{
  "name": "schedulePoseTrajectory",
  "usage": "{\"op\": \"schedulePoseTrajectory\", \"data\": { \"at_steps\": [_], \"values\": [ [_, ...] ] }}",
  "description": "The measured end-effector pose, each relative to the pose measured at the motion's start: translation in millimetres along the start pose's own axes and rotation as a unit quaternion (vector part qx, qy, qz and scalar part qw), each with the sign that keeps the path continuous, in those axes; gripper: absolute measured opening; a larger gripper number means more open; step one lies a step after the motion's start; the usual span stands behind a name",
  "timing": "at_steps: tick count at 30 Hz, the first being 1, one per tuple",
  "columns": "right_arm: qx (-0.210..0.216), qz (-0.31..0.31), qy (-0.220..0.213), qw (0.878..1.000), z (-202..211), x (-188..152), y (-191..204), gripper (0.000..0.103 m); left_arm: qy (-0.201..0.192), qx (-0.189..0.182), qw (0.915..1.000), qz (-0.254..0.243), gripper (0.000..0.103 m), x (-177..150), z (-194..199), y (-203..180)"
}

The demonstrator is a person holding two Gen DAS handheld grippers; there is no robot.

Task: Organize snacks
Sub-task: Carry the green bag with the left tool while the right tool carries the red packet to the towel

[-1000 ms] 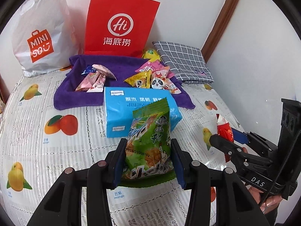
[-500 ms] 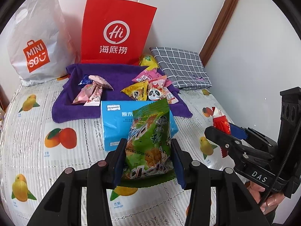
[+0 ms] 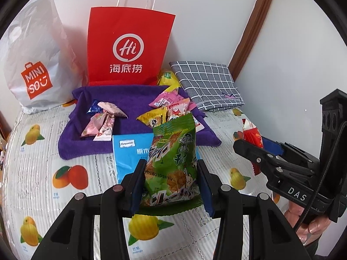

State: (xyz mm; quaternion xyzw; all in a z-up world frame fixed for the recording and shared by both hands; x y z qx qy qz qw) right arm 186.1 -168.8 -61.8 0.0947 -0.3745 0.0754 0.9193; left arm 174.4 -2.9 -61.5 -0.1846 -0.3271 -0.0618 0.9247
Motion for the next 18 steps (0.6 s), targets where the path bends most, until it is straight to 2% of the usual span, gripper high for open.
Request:
{"op": "schedulePoseTrajectory", "data": {
  "at_steps": [7, 18],
  "values": [
    [0.005, -0.002, -0.013, 1.000, -2, 15, -3, 0.052, -0.005, 0.000, 1.0000, -0.004, 0.043, 15, -4, -1],
    [-0.015, 0.004, -0.025, 1.000, -11, 46, -1, 0.052, -0.018, 0.007, 0.9998, 0.003, 0.043, 38, -8, 12]
  ]
}}
Point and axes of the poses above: each gripper's, at about its wrist camera, not at the fingertips, and z roughly against the way its jaws point, y to its left, x to its top, the point moved 2 cm from there along -z, roughly the way its jaws point, and after that the axes turned 3 degrees about -x, right-handed, at the moved point
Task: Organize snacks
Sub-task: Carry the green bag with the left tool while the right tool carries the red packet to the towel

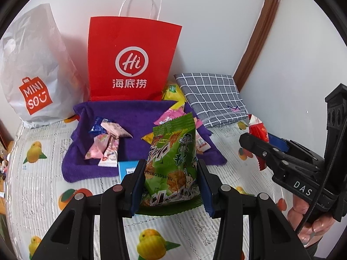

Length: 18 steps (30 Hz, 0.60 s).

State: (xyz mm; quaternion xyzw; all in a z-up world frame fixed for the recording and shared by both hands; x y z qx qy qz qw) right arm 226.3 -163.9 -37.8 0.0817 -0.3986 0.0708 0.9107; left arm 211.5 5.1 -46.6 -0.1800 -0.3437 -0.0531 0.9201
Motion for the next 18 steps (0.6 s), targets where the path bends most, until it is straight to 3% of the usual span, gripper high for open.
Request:
{"op": "schedulePoseTrajectory", "data": {
  "at_steps": [18],
  "values": [
    [0.007, 0.020, 0.000, 1.000, -40, 36, 19, 0.052, -0.006, 0.010, 0.9999, 0.010, 0.043, 29, -17, 27]
  ]
}}
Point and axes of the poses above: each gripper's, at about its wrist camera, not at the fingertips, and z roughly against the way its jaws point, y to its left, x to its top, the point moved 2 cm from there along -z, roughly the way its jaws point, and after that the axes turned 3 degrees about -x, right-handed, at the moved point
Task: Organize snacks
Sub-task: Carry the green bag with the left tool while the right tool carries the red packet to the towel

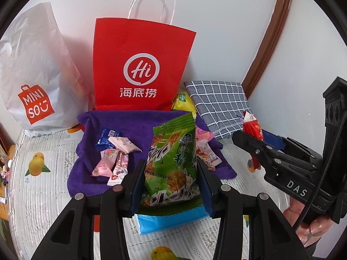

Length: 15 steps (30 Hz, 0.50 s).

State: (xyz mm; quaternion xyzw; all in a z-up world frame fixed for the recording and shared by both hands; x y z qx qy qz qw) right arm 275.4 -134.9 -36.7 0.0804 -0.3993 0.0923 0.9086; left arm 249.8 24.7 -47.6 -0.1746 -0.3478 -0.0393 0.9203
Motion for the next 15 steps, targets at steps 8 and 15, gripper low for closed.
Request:
{"op": "schedulePoseTrajectory", "data": {
  "at_steps": [8, 15],
  "values": [
    [0.004, -0.003, -0.001, 1.000, -21, 24, -9, 0.052, -0.004, 0.022, 0.9997, 0.009, 0.043, 13, -5, 23],
    [0.018, -0.023, 0.004, 1.000, -42, 44, -23, 0.052, -0.005, 0.033, 0.9986, 0.040, 0.043, 25, -14, 53]
  ]
}}
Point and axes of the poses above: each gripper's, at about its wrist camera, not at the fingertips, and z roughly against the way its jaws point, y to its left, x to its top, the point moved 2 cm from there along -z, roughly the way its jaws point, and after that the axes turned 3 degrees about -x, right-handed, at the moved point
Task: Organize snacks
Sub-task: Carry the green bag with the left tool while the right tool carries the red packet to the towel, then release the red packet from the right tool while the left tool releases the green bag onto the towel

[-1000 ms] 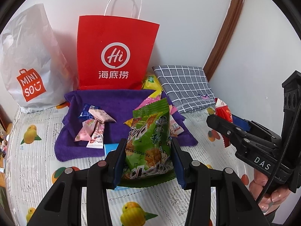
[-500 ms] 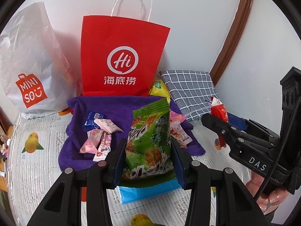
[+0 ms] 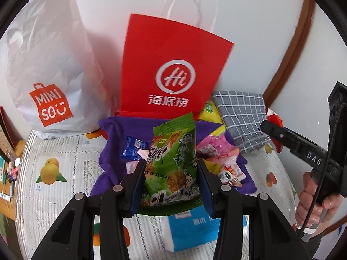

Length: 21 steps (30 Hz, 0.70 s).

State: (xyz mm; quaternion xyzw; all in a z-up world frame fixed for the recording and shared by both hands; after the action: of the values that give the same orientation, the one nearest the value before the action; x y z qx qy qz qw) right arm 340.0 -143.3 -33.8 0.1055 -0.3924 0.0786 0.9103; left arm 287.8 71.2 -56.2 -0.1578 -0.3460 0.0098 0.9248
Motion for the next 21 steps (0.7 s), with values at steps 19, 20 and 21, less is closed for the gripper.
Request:
{"op": "schedulePoseTrajectory", "data": {
  "at_steps": [19, 20, 21],
  "values": [
    [0.038, 0.018, 0.092, 0.995, -102, -15, 9, 0.052, 0.021, 0.022, 0.9984, 0.048, 0.043, 15, -56, 51],
    [0.039, 0.020, 0.098, 0.994, -106, -17, 9, 0.052, 0.024, 0.023, 0.9984, 0.047, 0.043, 15, -59, 52],
    [0.042, 0.022, 0.105, 0.993, -110, -19, 11, 0.052, 0.026, 0.025, 0.9983, 0.047, 0.043, 15, -62, 54]
  ]
}}
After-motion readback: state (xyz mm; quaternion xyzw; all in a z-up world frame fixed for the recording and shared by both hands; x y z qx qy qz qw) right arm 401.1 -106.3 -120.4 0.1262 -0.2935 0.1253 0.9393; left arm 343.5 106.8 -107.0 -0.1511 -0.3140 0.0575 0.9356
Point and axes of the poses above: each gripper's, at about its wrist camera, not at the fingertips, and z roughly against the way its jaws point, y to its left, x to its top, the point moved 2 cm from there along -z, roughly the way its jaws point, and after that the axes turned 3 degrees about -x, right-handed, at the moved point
